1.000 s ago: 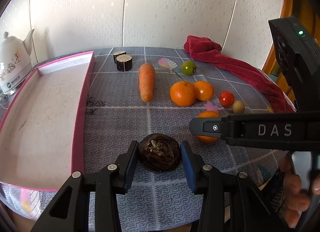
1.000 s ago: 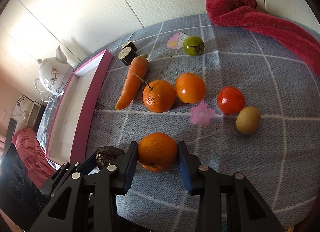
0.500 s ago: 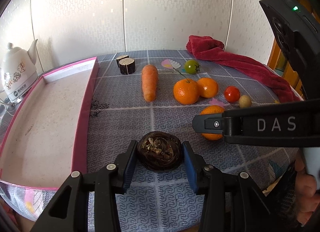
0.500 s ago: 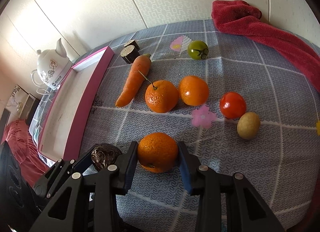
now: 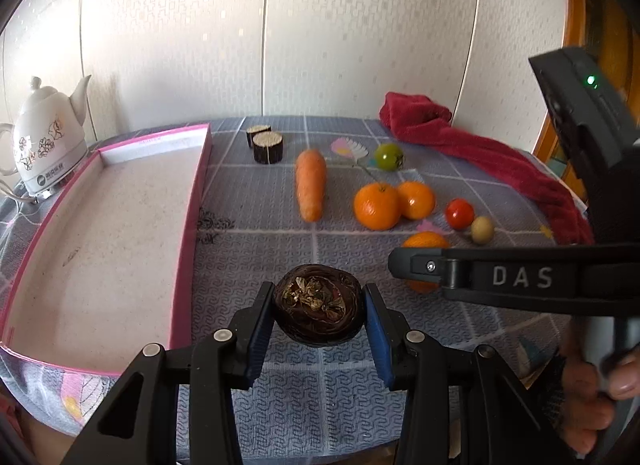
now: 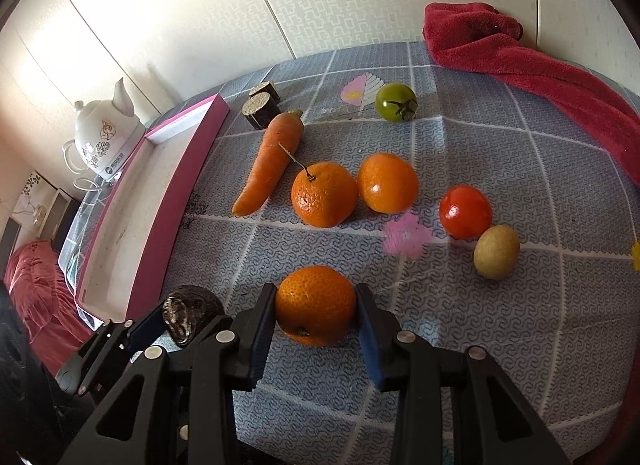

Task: Organize fruits
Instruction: 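Grasp the dark brown fruit with the left tool while the right grasps an orange, then open the left tool over the tray while the right tool drops the orange there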

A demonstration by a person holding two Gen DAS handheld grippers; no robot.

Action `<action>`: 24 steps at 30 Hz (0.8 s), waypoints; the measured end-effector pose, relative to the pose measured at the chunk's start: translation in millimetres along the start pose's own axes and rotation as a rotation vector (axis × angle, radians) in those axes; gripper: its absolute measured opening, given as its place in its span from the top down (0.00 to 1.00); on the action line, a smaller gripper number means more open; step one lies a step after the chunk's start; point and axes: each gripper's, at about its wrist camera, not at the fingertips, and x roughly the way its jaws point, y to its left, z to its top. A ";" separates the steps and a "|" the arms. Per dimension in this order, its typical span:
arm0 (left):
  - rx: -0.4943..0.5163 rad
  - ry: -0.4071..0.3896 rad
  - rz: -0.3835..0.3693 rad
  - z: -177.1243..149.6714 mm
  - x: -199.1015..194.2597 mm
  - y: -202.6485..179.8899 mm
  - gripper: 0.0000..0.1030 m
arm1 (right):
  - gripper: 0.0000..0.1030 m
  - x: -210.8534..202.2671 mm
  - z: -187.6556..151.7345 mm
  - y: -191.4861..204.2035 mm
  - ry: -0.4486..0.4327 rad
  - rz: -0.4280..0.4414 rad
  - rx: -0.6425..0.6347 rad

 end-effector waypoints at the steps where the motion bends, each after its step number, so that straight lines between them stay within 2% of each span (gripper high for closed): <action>1: 0.002 -0.007 0.008 1.0 -1.3 -0.7 0.58 | 0.63 -1.2 0.4 0.1 -0.007 -0.001 -0.001; 10: -0.056 -0.061 0.043 6.7 -16.3 10.9 0.58 | 0.63 -10.1 0.4 6.3 -0.062 0.004 -0.022; 18: -0.154 -0.102 0.062 14.4 -31.2 35.5 0.58 | 0.63 -9.4 1.4 9.9 -0.068 0.010 -0.022; 24: -0.223 -0.125 0.128 19.4 -40.7 54.5 0.58 | 0.63 -16.2 -1.6 24.6 -0.106 0.032 -0.069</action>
